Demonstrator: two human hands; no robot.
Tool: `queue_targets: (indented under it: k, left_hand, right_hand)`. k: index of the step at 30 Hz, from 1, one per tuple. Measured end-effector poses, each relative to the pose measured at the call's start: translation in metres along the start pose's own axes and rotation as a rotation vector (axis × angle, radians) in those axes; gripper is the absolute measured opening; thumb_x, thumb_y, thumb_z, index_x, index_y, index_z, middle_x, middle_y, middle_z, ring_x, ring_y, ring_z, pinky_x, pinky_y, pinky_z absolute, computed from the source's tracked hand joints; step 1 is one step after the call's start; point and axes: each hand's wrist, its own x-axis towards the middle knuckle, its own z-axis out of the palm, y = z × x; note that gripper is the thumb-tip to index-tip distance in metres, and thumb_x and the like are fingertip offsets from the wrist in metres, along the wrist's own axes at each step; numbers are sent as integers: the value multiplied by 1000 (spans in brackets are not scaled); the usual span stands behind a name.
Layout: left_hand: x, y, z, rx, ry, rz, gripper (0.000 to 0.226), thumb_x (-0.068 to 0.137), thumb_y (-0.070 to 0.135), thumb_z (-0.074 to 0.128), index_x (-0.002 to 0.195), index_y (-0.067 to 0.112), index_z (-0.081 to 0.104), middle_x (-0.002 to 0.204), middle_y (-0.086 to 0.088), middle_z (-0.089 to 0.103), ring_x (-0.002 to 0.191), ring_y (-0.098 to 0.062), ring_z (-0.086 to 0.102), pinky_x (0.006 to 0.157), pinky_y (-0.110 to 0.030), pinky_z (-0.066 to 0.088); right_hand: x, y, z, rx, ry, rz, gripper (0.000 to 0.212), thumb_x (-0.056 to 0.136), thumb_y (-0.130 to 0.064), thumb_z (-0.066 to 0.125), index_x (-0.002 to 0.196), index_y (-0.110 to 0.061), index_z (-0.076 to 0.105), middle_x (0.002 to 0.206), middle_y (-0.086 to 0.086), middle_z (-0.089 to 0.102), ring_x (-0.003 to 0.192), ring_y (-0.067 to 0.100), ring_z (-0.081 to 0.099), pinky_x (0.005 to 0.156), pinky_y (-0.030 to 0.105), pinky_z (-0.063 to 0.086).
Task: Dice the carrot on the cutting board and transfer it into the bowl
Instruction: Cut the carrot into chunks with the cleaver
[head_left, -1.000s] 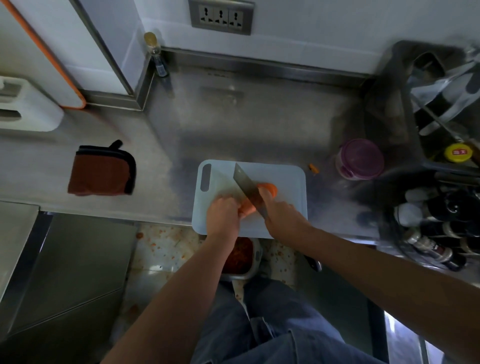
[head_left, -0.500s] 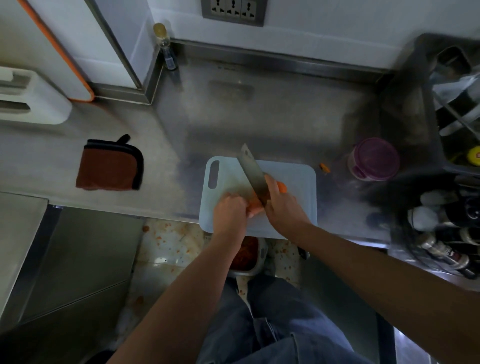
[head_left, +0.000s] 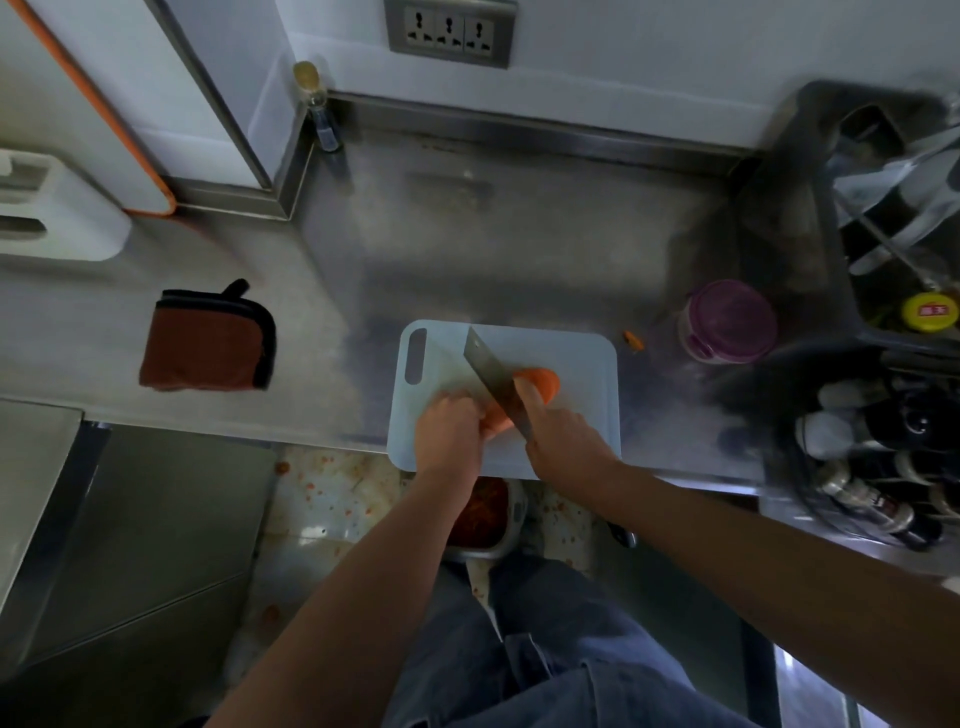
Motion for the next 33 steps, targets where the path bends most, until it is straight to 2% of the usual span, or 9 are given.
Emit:
queue_targets:
  k: [2, 7, 13, 15, 18, 22, 26, 28, 33]
  left_hand:
    - [0, 1, -1, -28, -9, -11, 26, 91, 40, 62, 91, 16, 71, 89, 0, 62, 95, -17, 55, 74, -24, 37]
    - [1, -1, -2, -30, -52, -16, 17, 92, 28, 58, 81, 17, 63, 78, 5, 44, 87, -15, 49, 70, -24, 31]
    - [1, -1, -2, -17, -63, -20, 22, 90, 25, 56, 84, 9, 69, 79, 1, 49, 82, -15, 46, 69, -26, 34]
    - [0, -3, -2, -38, -71, -1, 18, 90, 25, 57, 91, 13, 69, 86, 0, 54, 87, -15, 47, 72, -26, 36]
    - [-1, -9, -1, -5, -32, 54, 23, 89, 28, 63, 109, 15, 65, 108, -2, 59, 107, -19, 50, 89, -28, 40]
    - [-2, -10, 0, 38, -44, 54, 26, 94, 33, 56, 106, 15, 69, 105, -3, 60, 108, -20, 48, 87, -27, 39]
    - [-1, -10, 4, 69, -29, 47, 21, 93, 29, 58, 104, 17, 70, 103, -1, 61, 105, -18, 50, 87, -27, 41]
    - [0, -9, 5, 66, -21, 37, 20, 93, 30, 60, 105, 17, 70, 103, 0, 61, 106, -18, 51, 88, -27, 41]
    - [0, -7, 6, 17, -20, -17, 27, 93, 40, 58, 96, 16, 71, 96, 0, 63, 101, -17, 52, 82, -26, 39]
  right_hand:
    - [4, -2, 3, -24, -9, 9, 67, 93, -5, 41, 143, -34, 6, 93, 8, 54, 77, 25, 59, 73, 44, 54]
    - [11, -6, 12, -11, 13, 25, 68, 93, -2, 41, 143, -34, 7, 110, 16, 58, 91, 34, 60, 78, 47, 52]
    - [25, -12, 5, 34, 52, 2, 63, 97, -4, 39, 150, -23, 11, 111, 18, 56, 89, 30, 56, 70, 39, 44]
    - [27, -15, -2, 62, 78, -3, 62, 97, -5, 38, 151, -23, 13, 110, 17, 54, 89, 30, 56, 70, 42, 46]
    - [22, -13, -10, 78, 137, -35, 60, 96, -8, 39, 149, -24, 16, 115, 16, 49, 95, 31, 53, 75, 41, 45]
    - [16, -5, -11, 29, 126, -76, 56, 97, -13, 42, 145, -26, 18, 123, 17, 47, 91, 33, 56, 73, 39, 44]
    - [8, -1, -4, 4, 56, -56, 52, 99, -13, 39, 144, -28, 16, 95, 12, 55, 68, 21, 52, 63, 37, 43]
    - [7, 0, -2, 19, 53, -49, 53, 97, -11, 39, 141, -30, 16, 85, 7, 53, 65, 20, 51, 61, 38, 45]
    - [11, -3, 4, 24, 11, -19, 62, 94, -6, 40, 142, -32, 11, 89, 6, 51, 72, 21, 54, 62, 37, 47]
